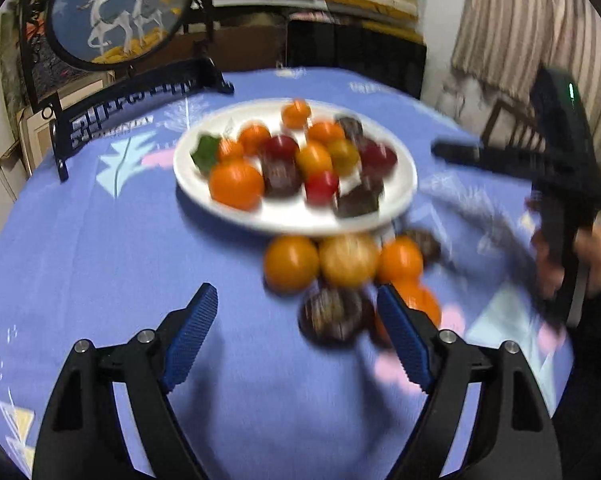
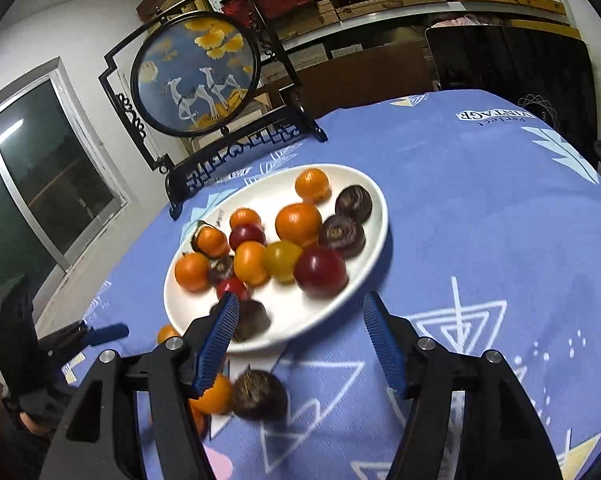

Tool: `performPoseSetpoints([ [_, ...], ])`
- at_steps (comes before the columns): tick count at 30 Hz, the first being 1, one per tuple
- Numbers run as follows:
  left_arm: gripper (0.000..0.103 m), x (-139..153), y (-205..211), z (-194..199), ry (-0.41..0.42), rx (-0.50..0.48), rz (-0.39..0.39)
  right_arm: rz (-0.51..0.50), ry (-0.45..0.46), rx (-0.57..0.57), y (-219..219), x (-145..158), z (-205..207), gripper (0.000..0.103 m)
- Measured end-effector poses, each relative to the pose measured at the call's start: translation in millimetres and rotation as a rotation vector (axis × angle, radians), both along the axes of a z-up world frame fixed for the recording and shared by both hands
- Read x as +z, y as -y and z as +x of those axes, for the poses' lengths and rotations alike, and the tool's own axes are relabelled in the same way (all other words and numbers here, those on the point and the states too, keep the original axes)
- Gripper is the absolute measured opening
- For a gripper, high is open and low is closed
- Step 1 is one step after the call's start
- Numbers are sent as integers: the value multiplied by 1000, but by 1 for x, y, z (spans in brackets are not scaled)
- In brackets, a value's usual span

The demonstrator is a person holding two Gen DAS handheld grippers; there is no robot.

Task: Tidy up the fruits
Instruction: 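Place a dark brown fruit on the plate with the left gripper while the right places another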

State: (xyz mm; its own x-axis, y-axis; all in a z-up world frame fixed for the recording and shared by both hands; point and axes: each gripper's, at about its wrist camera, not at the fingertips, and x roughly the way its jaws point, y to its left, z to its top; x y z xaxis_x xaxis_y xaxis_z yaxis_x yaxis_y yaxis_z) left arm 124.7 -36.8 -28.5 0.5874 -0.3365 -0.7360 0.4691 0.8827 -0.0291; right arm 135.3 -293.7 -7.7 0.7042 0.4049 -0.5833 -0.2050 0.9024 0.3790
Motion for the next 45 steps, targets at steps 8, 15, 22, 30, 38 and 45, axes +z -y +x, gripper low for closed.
performPoseSetpoints([
  [8,59,-22,13,-2,-64,-25,63,-7,3,23,-3,-6,-12,66],
  [15,54,-26,28,8,-103,-57,39,-23,-30,56,-10,-13,-16,65],
  [22,46,-2,3,-10,24,-9,-97,-22,-90,114,-17,-22,-14,66],
  [30,46,3,-18,-4,20,61,-185,-98,-184,155,-31,-33,-12,65],
  [38,46,1,-21,-3,10,69,-200,-354,-163,218,-78,-35,-13,43],
  [45,46,2,-26,-3,8,75,-235,-308,-132,196,-71,-28,-21,42],
])
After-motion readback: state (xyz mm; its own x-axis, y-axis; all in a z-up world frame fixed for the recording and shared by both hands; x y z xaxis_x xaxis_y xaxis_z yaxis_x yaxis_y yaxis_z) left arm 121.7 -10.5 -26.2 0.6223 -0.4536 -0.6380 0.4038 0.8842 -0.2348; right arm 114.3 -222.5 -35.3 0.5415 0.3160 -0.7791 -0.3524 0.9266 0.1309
